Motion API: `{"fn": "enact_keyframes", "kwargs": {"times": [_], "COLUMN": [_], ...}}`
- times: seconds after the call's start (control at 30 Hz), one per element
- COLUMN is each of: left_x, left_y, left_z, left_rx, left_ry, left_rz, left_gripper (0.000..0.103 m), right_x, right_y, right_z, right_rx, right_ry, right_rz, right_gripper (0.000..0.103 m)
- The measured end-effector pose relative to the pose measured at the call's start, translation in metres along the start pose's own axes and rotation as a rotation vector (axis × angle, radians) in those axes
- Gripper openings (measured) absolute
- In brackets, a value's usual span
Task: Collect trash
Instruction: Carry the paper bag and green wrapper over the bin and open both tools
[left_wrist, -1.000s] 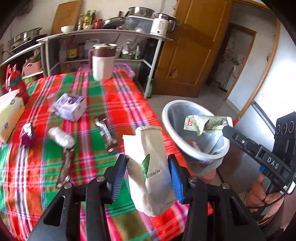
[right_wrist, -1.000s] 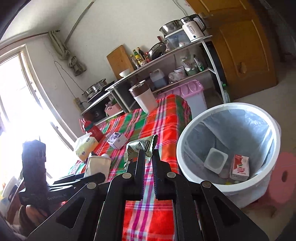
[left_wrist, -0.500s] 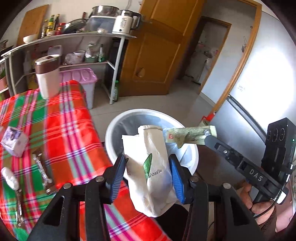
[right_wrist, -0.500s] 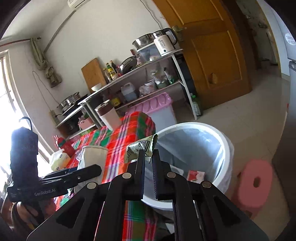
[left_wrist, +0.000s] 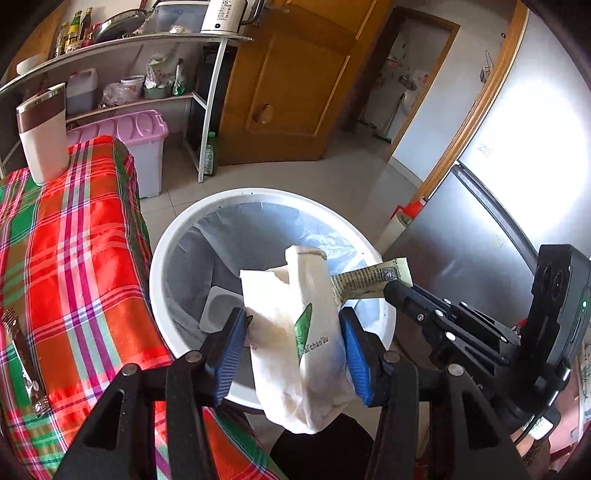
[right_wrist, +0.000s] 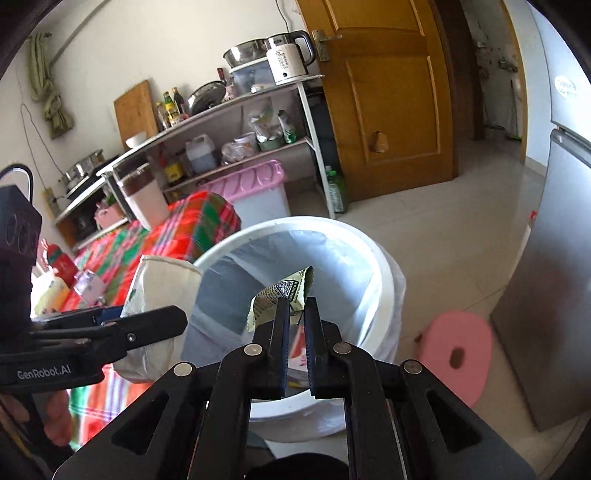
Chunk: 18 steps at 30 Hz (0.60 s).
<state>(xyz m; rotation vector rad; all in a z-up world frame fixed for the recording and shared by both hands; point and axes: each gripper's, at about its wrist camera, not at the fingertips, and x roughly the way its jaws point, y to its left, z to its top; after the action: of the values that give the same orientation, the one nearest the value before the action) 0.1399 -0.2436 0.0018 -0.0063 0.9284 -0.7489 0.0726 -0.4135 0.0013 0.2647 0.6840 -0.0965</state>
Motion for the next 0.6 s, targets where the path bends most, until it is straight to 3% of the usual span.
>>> {"fn": "enact_keyframes", "kwargs": {"times": [0.23, 0.4, 0.6], "left_x": [0.009, 0.0, -0.022], "left_y": [0.005, 0.009, 0.023], "left_z": [-0.004, -0.007, -0.013], "left_rx": [-0.014, -0.025, -0.052], "left_ry": [0.023, 0.004, -0.029], "left_rz": [0.002, 0.006, 0.021], "left_gripper": [0.065, 0.066, 0.066], "right_x": [0.014, 0.011, 0.001], "right_y": [-0.002, -0.003, 0.007], "right_z": [-0.005, -0.007, -0.005], "right_rx": [0.0, 0.021, 0.036], "right_ry": [0.06, 0.059, 0.031], "right_rz": [-0.009, 0.004, 0.033], "right_gripper": [0.015, 0.025, 0.026]}}
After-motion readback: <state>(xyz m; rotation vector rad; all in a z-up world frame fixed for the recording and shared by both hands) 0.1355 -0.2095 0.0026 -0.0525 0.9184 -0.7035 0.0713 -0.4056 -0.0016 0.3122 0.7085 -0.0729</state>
